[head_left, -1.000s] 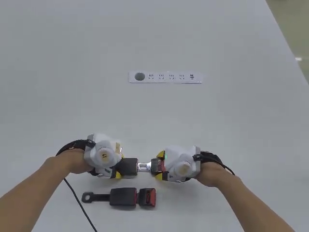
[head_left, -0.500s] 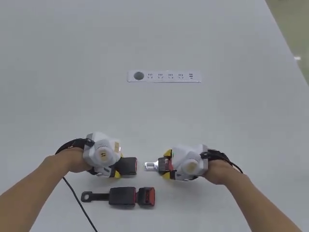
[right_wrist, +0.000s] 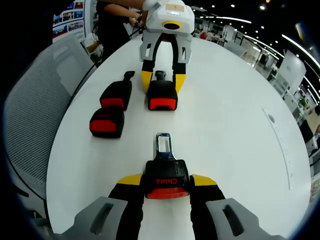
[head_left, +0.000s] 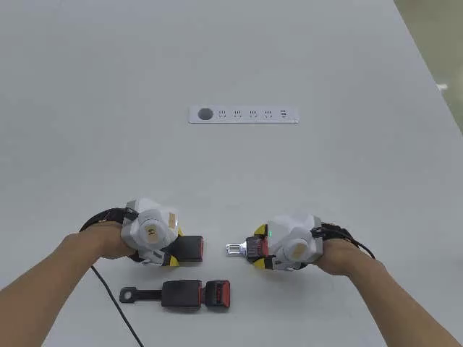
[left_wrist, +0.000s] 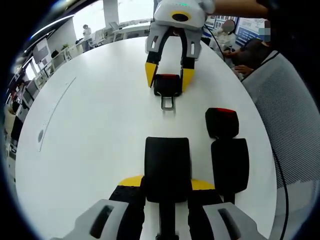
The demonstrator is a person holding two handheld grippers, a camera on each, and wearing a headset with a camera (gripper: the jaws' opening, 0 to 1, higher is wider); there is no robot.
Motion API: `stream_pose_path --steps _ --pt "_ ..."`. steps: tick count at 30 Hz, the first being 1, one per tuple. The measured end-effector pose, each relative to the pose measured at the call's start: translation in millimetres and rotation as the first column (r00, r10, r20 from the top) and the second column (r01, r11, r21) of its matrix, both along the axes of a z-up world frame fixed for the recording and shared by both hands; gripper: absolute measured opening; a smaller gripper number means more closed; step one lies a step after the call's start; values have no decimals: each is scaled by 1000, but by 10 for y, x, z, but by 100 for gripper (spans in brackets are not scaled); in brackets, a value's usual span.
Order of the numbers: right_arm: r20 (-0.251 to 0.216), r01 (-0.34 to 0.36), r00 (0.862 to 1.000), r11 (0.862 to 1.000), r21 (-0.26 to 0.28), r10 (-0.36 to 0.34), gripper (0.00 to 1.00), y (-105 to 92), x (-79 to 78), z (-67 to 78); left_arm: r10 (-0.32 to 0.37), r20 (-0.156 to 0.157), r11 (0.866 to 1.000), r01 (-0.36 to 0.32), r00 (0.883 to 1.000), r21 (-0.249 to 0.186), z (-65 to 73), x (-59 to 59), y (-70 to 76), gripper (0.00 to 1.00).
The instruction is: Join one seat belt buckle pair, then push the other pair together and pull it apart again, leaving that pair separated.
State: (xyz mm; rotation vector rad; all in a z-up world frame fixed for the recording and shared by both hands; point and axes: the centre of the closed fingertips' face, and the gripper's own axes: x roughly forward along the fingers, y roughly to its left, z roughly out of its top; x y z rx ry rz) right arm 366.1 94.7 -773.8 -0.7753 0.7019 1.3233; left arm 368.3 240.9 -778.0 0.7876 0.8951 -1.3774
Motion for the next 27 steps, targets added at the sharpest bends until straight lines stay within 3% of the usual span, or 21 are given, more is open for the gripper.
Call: stream_pose_path --steps 17,27 --pt "9 -14 1000 1000 -8 14 33 -138 6 -18 5 11 1000 -5 1000 -16 0 8 -2 33" --pt "45 -19 999 1000 -22 20 39 -123 0 131 6 15 1000 -5 1000 -16 23 -6 -21 34"
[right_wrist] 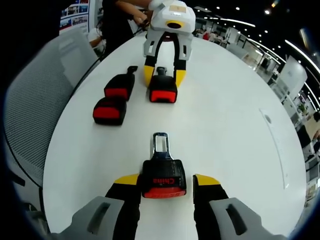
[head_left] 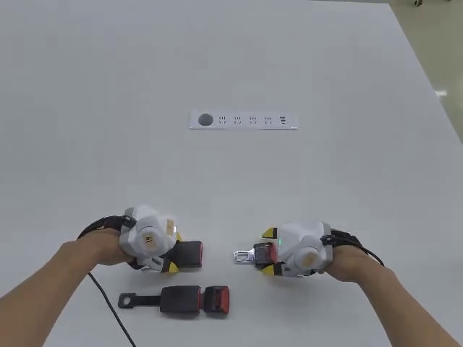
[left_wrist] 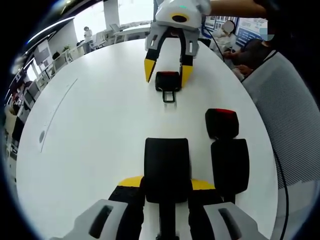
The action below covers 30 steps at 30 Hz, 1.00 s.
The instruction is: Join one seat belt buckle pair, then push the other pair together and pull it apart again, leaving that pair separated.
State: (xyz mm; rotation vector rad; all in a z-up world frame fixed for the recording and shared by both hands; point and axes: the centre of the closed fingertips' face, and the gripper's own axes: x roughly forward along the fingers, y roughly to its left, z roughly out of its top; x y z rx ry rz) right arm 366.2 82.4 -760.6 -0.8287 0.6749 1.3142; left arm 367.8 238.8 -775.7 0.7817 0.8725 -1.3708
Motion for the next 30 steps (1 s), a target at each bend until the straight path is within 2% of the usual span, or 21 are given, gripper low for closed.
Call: stream_pose_path --steps 4,6,7,12,16,22,24,30 --pt "4 8 1000 1000 -3 -8 41 -25 -5 48 10 6 1000 -10 1000 4 5 16 11 38" --pt "2 15 1000 1000 2 -15 42 -36 -8 74 -27 10 999 27 1000 25 11 2 40 38" --pt "-1 22 1000 1000 4 -22 44 -40 -8 84 -24 14 999 23 1000 29 11 6 47 39" --pt "-3 32 999 999 5 -32 50 -75 -22 98 1 10 1000 -1 1000 19 3 1 78 40" --pt "-9 43 999 999 6 -43 53 -106 -36 85 30 10 1000 -30 999 7 87 -26 109 44" --pt "-18 66 998 998 16 -66 57 -142 -78 107 103 11 994 -102 995 -49 162 -9 176 47" --pt "-20 76 997 997 22 -75 58 -155 -90 111 126 3 990 -125 992 -64 166 6 238 49" --pt "-32 108 994 993 40 -107 62 -220 -131 57 194 -24 974 -196 981 -111 220 -103 298 56"
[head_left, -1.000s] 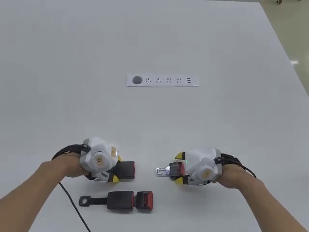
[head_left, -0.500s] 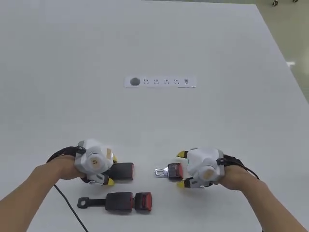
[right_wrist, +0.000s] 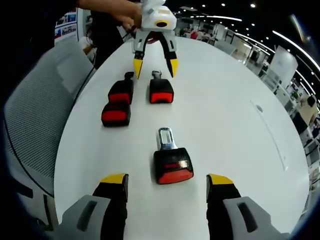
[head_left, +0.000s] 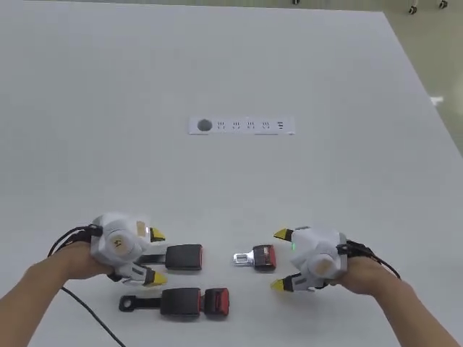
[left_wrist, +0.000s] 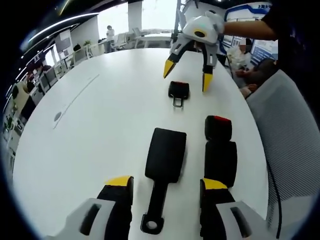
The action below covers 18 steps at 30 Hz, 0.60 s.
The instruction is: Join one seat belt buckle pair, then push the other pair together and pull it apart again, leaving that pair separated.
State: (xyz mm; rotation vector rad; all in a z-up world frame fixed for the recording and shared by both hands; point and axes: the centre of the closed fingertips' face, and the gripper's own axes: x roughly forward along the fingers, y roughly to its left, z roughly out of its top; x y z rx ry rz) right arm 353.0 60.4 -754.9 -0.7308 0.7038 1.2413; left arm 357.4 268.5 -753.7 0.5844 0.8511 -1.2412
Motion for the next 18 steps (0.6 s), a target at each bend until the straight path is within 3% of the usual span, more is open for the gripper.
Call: stream_pose_path --steps 8,13,18 --pt "-3 82 997 994 68 -82 69 -39 -60 -5 110 12 988 -108 994 -107 174 -100 51 64" --pt "4 135 991 984 114 -136 73 -37 -104 51 192 43 961 -179 980 -212 280 -173 86 69" --pt "7 183 982 968 170 -187 79 30 -192 123 238 71 940 -211 969 -267 294 -238 160 75"
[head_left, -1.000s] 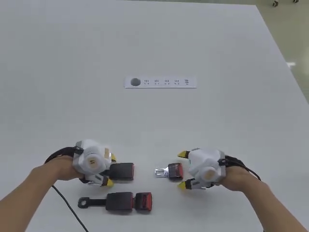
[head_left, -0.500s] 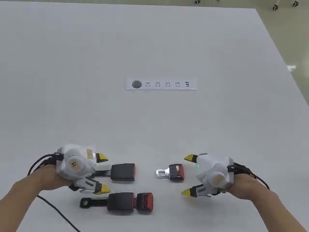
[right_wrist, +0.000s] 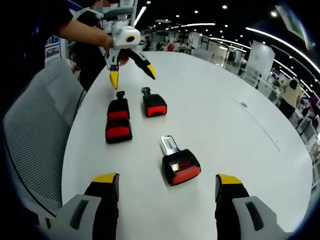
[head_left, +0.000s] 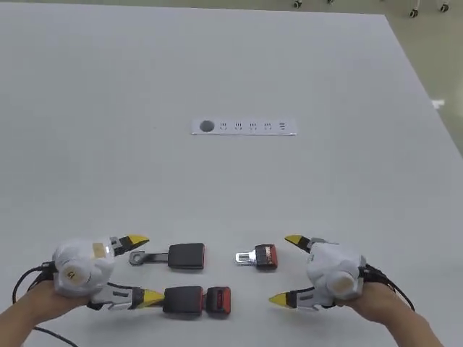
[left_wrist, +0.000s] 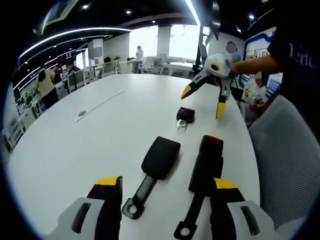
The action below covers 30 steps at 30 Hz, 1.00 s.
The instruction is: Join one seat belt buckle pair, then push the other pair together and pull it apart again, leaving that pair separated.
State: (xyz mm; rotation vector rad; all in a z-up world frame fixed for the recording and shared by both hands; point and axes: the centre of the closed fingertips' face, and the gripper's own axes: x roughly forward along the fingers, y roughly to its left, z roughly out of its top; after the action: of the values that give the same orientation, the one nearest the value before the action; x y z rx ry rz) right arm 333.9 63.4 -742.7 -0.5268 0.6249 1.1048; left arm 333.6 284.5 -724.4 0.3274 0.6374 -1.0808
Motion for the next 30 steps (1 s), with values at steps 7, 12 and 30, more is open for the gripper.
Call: stream_pose_path --steps 7,12,30 --pt "68 44 996 996 83 -49 87 61 -44 59 87 51 995 -84 995 -58 -30 -79 34 87" --pt "83 93 991 982 166 -108 99 103 -45 106 152 53 983 -145 987 -112 -114 -113 104 96" --pt "94 248 949 897 366 -301 99 114 -157 71 296 106 931 -262 949 -254 -25 -202 88 100"
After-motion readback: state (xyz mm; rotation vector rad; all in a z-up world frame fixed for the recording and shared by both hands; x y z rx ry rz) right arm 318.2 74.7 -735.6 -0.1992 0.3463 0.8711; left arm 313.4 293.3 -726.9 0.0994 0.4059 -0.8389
